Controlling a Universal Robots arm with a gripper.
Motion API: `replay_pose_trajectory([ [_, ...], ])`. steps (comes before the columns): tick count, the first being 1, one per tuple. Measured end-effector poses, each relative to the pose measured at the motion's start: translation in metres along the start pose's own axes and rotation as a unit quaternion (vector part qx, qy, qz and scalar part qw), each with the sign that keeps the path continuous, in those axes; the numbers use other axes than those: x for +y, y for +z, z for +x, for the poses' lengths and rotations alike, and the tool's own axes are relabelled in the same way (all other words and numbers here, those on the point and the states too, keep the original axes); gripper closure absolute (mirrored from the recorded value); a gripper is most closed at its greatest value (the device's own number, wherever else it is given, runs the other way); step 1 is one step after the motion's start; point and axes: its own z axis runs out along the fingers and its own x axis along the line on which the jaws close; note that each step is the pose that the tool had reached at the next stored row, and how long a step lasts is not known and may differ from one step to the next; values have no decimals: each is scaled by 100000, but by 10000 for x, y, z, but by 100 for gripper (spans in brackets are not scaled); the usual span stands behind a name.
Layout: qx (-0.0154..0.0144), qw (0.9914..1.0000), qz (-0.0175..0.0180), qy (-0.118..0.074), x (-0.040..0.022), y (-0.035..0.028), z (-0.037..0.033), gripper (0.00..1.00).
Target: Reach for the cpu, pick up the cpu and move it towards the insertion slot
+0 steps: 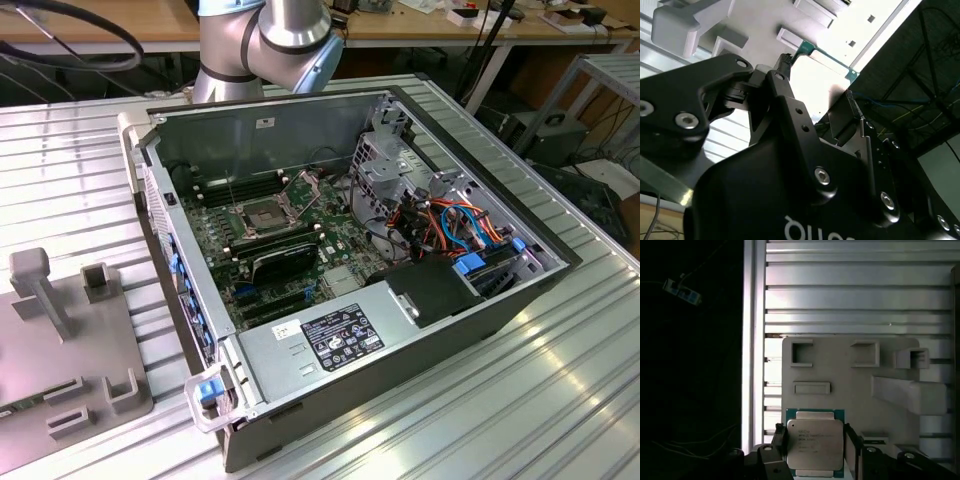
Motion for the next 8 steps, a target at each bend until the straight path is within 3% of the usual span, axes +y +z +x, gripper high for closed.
replay_pose_trajectory([
  [8,-3,100000,0,-1,3,-95,2,45],
])
